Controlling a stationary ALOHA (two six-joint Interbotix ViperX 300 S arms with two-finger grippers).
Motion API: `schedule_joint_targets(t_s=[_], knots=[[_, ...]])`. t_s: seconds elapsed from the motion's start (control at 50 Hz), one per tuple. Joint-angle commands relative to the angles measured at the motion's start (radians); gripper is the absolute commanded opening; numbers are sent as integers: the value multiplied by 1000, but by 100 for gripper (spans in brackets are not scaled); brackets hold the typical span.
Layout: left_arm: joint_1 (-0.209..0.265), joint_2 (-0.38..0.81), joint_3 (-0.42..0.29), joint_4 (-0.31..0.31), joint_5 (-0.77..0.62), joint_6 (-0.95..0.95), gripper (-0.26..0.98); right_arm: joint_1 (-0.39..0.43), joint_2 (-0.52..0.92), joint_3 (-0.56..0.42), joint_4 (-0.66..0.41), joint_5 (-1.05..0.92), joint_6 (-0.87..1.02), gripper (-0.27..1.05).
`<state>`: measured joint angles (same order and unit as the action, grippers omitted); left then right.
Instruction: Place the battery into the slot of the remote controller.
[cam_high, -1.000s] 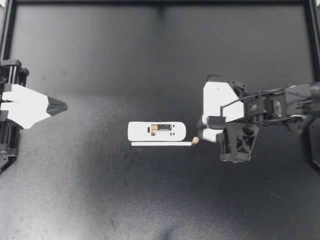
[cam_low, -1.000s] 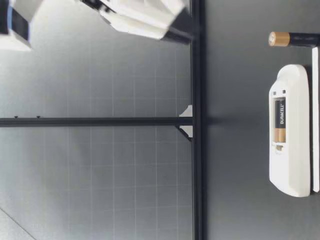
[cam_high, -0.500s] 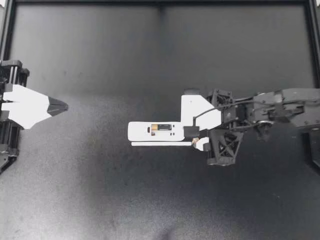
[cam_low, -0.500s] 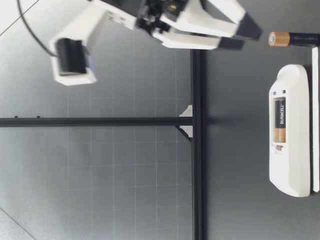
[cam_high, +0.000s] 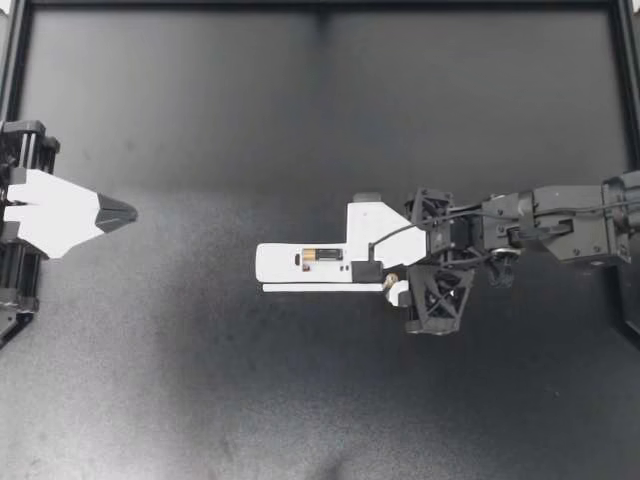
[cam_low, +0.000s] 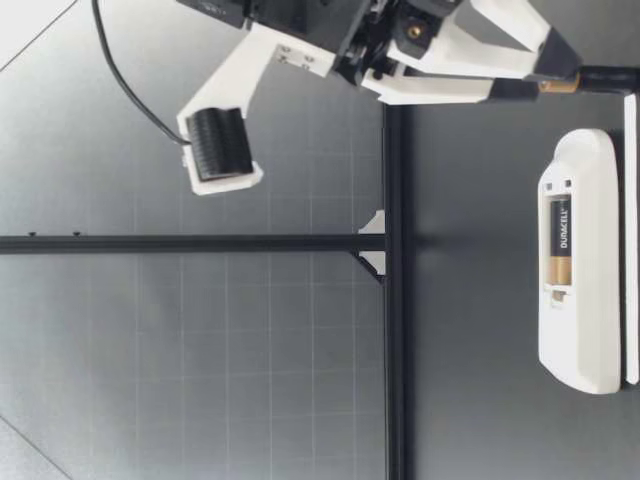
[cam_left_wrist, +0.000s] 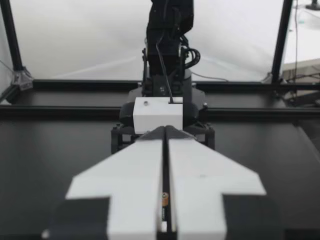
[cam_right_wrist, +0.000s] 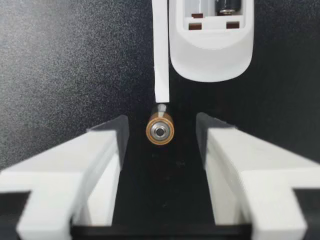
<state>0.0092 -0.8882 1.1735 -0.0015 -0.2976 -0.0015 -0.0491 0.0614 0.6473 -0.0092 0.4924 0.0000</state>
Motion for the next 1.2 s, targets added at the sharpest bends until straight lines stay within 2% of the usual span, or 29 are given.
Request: schedule_joint_targets(t_s=[0.0,0.24,0.3,0.54,0.92,1.04,1.18], knots=[[2,6,-12,-2,-5,2,-18,-6,-5,-20,0,-5,3,50],[3,6,-11,-2,-5,3,-18,-5,11,-28,0,-5,3,50],[2,5,-9,-2,-3,3,-18,-6,12,-31,0,-5,3,46],[2,5,-9,0,-2,3,-18,-5,12,-35,0,29,3,18],[3,11,-11,-2,3,-2,-18,-5,-8,-61,0,40,3,11],[5,64,-38,-2,72,-8,-18,-6,-57,-66,0,12,2,9],[17,202,-121,-2,232,-9,-18,-6,-115,-14,0,-144,5,6]])
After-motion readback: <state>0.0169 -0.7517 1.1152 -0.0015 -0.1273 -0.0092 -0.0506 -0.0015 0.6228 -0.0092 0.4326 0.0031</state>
